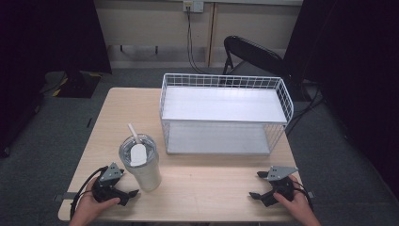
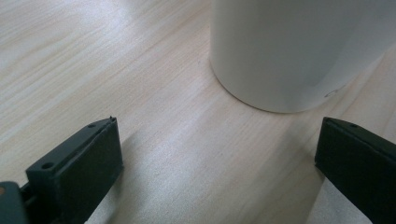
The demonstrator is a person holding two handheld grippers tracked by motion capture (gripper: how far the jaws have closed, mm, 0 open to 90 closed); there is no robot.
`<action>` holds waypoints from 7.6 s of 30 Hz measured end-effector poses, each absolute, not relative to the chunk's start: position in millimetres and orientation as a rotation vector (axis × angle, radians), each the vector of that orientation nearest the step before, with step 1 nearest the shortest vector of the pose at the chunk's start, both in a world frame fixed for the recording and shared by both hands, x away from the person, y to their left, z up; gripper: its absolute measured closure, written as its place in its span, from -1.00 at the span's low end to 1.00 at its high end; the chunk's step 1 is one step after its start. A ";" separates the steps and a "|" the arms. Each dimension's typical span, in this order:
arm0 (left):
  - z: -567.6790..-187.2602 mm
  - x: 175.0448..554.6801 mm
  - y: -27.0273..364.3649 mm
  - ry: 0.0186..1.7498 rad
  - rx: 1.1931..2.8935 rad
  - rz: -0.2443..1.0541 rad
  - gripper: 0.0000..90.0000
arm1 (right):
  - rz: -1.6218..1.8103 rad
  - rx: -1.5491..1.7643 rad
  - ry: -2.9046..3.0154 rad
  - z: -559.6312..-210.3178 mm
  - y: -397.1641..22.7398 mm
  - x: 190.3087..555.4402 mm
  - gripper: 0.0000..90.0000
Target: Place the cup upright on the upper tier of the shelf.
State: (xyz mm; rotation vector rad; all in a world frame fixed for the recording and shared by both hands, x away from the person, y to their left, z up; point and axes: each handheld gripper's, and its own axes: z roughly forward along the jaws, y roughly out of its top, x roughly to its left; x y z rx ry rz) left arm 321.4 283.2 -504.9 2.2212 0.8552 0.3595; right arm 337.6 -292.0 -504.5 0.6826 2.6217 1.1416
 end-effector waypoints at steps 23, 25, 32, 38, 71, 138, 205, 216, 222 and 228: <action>-492.4 313.3 286.7 0.764 2.137 0.289 -0.61 | 1.141 0.693 2.616 -504.5 -292.6 337.7 -0.73; -487.2 310.6 285.8 0.738 2.099 0.301 -0.65 | 1.143 0.694 2.617 -504.5 -292.7 337.8 -0.73; -466.5 306.3 280.1 0.668 1.894 0.318 -0.66 | 1.144 0.695 2.618 -504.5 -292.8 337.8 -0.73; -459.8 311.0 268.5 0.632 1.799 0.365 -0.68 | 1.144 0.695 2.617 -504.5 -292.9 337.9 -0.73; -452.6 322.0 231.1 0.579 1.632 0.451 -0.81 | 1.144 0.695 2.618 -504.5 -292.9 337.9 -0.73; -273.1 353.5 138.9 0.469 1.724 0.248 -0.81 | 1.146 0.697 2.616 -504.5 -292.9 338.0 -0.72; -206.1 446.8 64.1 0.508 1.709 0.311 -0.81 | 1.153 0.694 2.617 -504.6 -293.1 338.4 -0.72; -215.0 463.5 53.2 0.497 1.730 0.328 -0.81 | 1.155 0.691 2.619 -504.7 -293.4 338.7 -0.72; -219.4 471.5 46.9 0.507 1.725 0.332 -0.81 | 1.155 0.691 2.619 -504.7 -293.4 338.7 -0.72; -222.3 478.3 40.8 0.511 1.727 0.343 -0.81 | 1.155 0.691 2.619 -504.7 -293.4 338.7 -0.72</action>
